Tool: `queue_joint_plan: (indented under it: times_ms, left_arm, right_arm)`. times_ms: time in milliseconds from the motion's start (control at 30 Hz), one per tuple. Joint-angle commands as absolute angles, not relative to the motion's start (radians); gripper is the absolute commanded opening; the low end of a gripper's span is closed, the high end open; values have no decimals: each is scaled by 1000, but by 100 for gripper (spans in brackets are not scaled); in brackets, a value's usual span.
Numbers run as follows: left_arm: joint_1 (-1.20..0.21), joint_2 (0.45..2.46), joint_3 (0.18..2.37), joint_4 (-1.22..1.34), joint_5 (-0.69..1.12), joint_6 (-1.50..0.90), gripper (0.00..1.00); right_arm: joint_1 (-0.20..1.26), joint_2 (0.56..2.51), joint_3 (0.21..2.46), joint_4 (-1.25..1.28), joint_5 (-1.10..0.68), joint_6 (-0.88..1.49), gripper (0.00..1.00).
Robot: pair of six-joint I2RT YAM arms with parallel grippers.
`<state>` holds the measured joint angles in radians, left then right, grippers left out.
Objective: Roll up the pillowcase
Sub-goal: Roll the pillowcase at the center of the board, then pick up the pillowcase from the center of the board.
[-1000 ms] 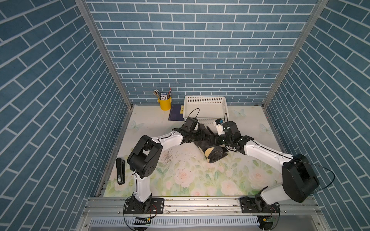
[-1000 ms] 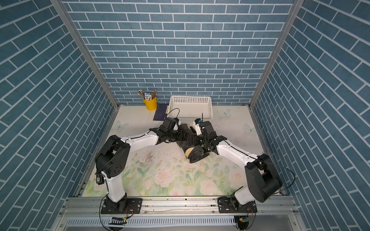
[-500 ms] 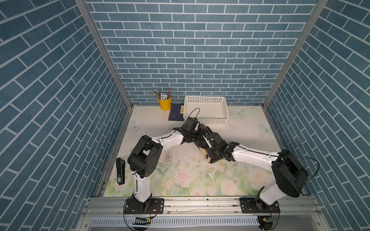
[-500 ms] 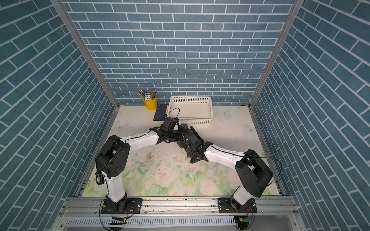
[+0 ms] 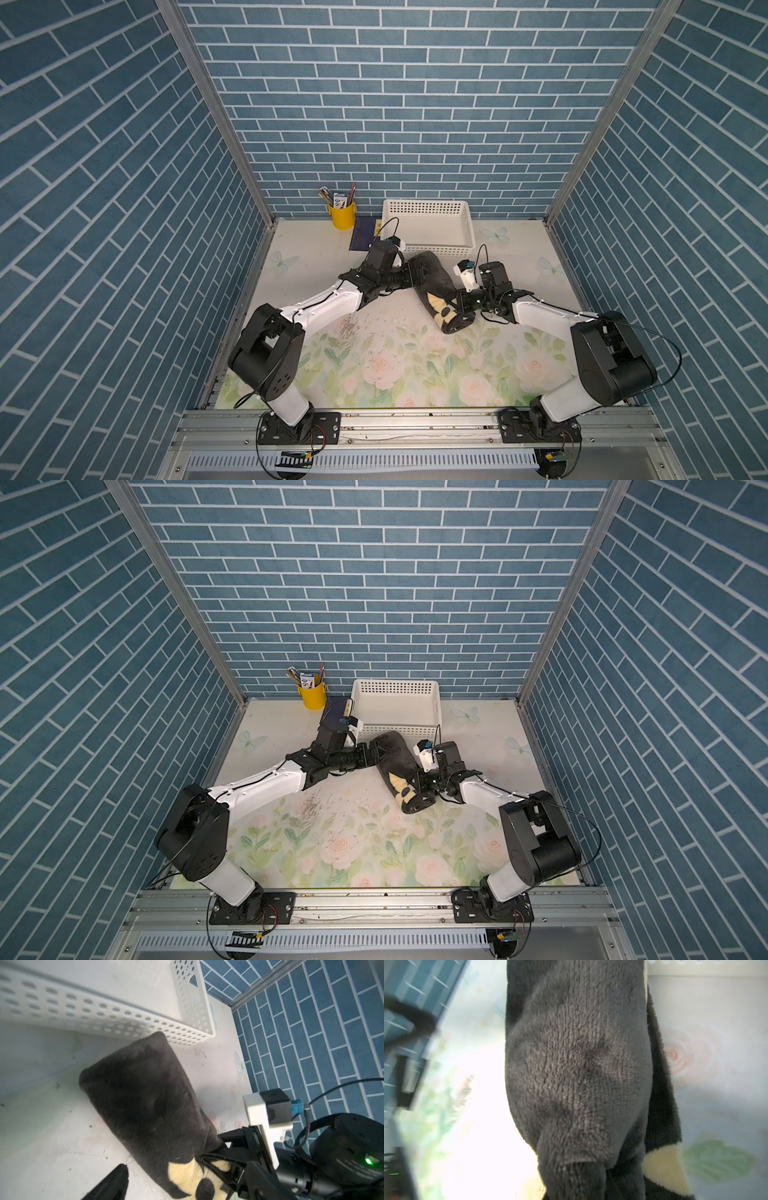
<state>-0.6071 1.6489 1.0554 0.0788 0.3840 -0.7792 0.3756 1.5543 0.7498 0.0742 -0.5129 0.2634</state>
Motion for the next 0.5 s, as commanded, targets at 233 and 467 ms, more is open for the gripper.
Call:
queue_joint_plan:
  times_ms: [233, 467]
  left_arm:
    - [-631, 1823, 928, 547, 554, -1053, 97]
    - [-661, 1965, 921, 805, 615, -1177, 97]
  right_arm:
    - [167, 1707, 643, 205, -878, 473, 22]
    - [119, 1730, 639, 206, -890, 473, 23]
